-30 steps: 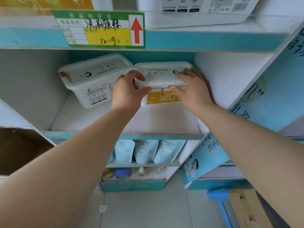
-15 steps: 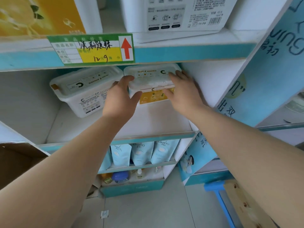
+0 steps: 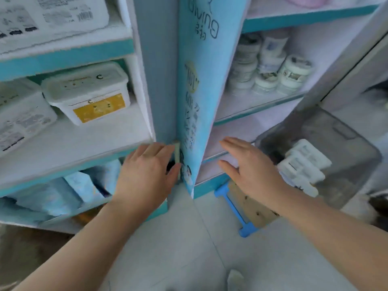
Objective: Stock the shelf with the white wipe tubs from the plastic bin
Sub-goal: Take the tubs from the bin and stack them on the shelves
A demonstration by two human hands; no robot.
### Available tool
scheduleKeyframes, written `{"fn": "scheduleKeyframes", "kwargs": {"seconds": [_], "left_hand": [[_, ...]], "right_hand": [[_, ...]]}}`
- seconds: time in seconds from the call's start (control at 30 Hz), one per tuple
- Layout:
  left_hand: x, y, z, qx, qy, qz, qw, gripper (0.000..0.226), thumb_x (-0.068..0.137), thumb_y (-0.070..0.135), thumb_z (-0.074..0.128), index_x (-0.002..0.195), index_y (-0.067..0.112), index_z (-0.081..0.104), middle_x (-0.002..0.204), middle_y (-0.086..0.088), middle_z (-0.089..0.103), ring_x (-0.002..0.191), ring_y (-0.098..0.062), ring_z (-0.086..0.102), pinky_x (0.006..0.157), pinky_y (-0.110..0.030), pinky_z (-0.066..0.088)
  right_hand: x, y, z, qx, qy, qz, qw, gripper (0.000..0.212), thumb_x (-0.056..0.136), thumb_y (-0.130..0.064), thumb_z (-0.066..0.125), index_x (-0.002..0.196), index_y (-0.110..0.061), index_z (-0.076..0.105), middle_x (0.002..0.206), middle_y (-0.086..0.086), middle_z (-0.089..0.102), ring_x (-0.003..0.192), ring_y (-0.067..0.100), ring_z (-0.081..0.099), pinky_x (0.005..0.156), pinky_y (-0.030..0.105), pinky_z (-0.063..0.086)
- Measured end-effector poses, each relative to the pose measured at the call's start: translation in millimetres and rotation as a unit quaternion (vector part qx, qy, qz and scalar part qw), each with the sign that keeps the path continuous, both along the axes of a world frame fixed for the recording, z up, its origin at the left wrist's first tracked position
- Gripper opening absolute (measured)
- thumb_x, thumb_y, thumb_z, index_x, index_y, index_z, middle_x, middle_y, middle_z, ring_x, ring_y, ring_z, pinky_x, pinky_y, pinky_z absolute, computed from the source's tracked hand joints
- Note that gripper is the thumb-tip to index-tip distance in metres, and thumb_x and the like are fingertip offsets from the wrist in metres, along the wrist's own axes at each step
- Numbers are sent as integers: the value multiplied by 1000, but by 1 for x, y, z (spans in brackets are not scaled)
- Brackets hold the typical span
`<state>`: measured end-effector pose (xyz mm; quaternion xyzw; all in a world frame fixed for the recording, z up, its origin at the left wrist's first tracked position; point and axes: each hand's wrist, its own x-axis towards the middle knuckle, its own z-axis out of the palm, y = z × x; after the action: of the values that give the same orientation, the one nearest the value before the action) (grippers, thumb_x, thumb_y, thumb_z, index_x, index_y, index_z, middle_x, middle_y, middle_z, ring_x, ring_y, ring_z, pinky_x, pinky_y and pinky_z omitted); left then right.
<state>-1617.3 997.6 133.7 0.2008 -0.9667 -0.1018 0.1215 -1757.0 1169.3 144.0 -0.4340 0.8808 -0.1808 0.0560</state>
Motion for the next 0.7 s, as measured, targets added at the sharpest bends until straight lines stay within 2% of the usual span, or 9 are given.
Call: {"fn": "scheduleKeyframes", "kwargs": {"seconds": [0.1,0.17,0.27,0.33,0.43,0.53,0.6,0.7], "left_hand": [[-55,53,-6,16,-11,-56,998,41,78,37,47,99,12,70,91,-7,71,80,-34,66,69,-40,55],[-96,89,-12,18,-13,-91,996,40,78,37,50,100,11,71,92,-8,71,79,-34,66,69,-41,56],[-157,142,-19,18,-32,-126,991,31,77,28,70,102,9,71,94,-10,71,82,-35,66,71,-43,54],[-195,174,-23,18,-50,-139,989,30,76,27,75,101,11,71,96,-9,71,85,-34,66,73,-42,53],[-244,211,-35,17,-74,-152,985,32,88,35,61,114,16,65,111,-6,67,101,-29,61,85,-39,48],[-285,232,-53,16,-107,-157,982,38,95,42,47,126,22,56,124,0,60,113,-24,54,96,-37,44],[-308,241,-69,25,-137,-159,977,38,96,41,45,128,23,54,124,0,59,111,-23,55,93,-37,47],[-336,253,-95,29,-207,-174,962,32,96,40,45,119,21,57,111,-3,60,99,-22,57,79,-34,48]], "right_hand": [[-42,72,-8,25,-3,-65,998,42,90,-23,61,128,-6,56,133,12,56,123,29,52,102,36,40],[-73,120,-16,25,-12,-108,994,41,89,-22,63,126,-6,58,130,13,59,119,30,55,99,38,43],[-124,190,-28,29,-34,-176,983,41,89,-22,64,126,-6,59,130,13,59,122,28,54,103,35,39],[-156,229,-36,35,-45,-211,976,41,90,-26,61,127,-8,58,131,10,59,122,26,54,104,36,39],[-198,270,-49,52,-75,-263,960,41,92,-29,58,128,-10,57,128,9,61,116,28,56,97,36,43],[-227,290,-68,56,-115,-296,947,40,92,-31,56,127,-12,58,122,9,63,106,27,58,84,30,42],[-242,295,-84,49,-157,-314,935,39,92,-29,56,127,-11,58,117,8,63,103,25,57,80,28,40],[-263,295,-111,64,-208,-321,922,46,92,-32,56,133,-13,53,123,10,61,114,26,55,88,29,41]]}}
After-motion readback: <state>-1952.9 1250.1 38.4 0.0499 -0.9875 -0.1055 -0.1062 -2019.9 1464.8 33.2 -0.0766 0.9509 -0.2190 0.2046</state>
